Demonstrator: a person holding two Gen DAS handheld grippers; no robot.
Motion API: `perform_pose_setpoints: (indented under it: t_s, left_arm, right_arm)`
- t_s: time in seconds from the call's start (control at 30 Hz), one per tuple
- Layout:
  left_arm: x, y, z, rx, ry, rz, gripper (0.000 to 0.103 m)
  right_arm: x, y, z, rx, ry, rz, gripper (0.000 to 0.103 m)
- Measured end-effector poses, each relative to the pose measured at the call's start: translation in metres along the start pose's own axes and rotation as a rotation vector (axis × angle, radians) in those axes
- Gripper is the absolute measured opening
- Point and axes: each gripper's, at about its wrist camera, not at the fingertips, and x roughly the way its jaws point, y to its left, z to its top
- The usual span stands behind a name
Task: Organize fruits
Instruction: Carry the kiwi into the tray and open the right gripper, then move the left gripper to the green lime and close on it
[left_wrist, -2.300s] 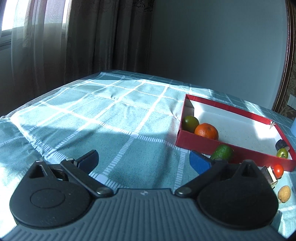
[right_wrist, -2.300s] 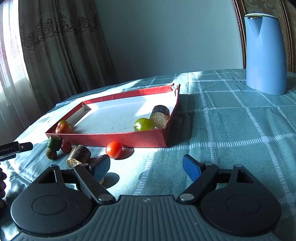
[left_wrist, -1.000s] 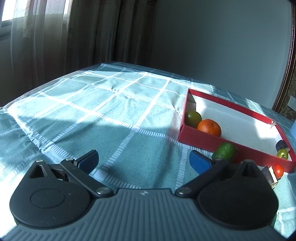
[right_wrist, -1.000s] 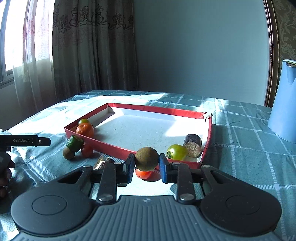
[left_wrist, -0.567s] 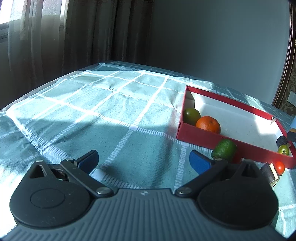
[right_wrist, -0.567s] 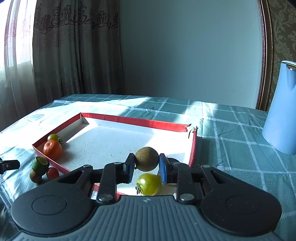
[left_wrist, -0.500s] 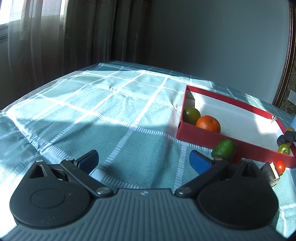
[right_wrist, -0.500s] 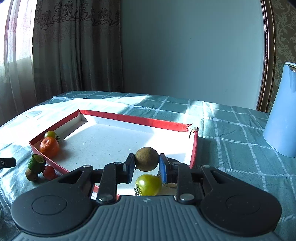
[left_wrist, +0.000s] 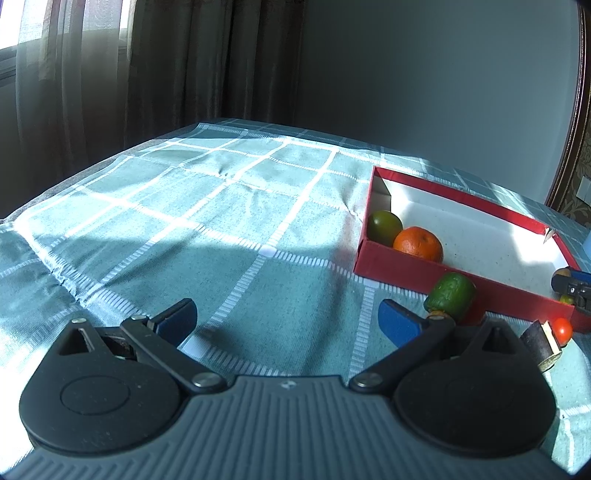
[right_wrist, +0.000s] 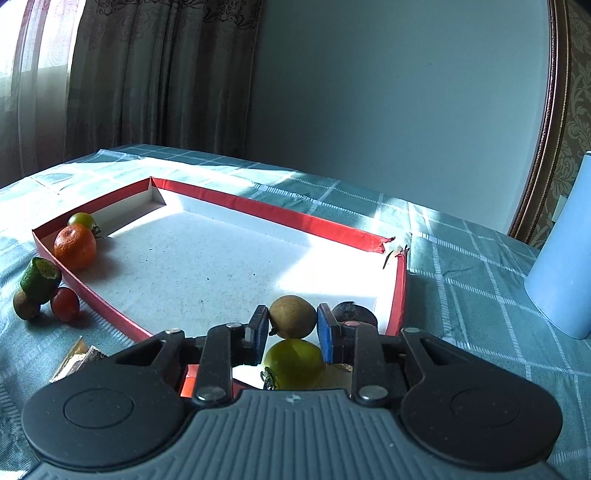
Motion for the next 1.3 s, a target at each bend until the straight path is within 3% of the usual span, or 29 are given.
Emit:
perform_pose_setpoints:
  t_s: [0.33, 0.67, 0.7, 0.83, 0.9, 1.1, 1.3]
  left_arm:
    - [0.001, 0.001, 0.000, -0.005, 0.006, 0.003, 0.103]
    - [0.001, 0.002, 0.000, -0.016, 0.004, 0.004, 0.103]
    - [0.000, 0.002, 0.000, -0.015, 0.003, -0.001, 0.103]
    - [-0.002, 0.001, 0.000, -0.011, -0.001, -0.015, 0.103]
    - [-0.007, 0.001, -0.001, -0.006, -0.017, -0.060, 0.103]
    - [-0.015, -0.014, -0.003, 0.085, -0.053, -0.125, 0.103]
    - [-0.020, -0.047, -0.006, 0.243, -0.117, -0.099, 0.103]
  right_arm:
    - [-0.009, -0.004, -0.004, 0.044, -0.015, 0.016, 0.027]
    - [-0.041, -0.020, -0.017, 0.187, -0.060, 0.033, 0.031]
    - [-0.044, -0.022, -0.018, 0.200, -0.064, 0.039, 0.033]
    - [-0.060, -0.028, -0.030, 0.244, -0.088, 0.027, 0.059]
    - [-0.063, -0.032, -0.033, 0.260, -0.090, 0.019, 0.059]
    - [-0.061, -0.034, -0.033, 0.276, -0.075, 0.026, 0.059]
    - [-0.062, -0.034, -0.033, 0.283, -0.075, 0.037, 0.059]
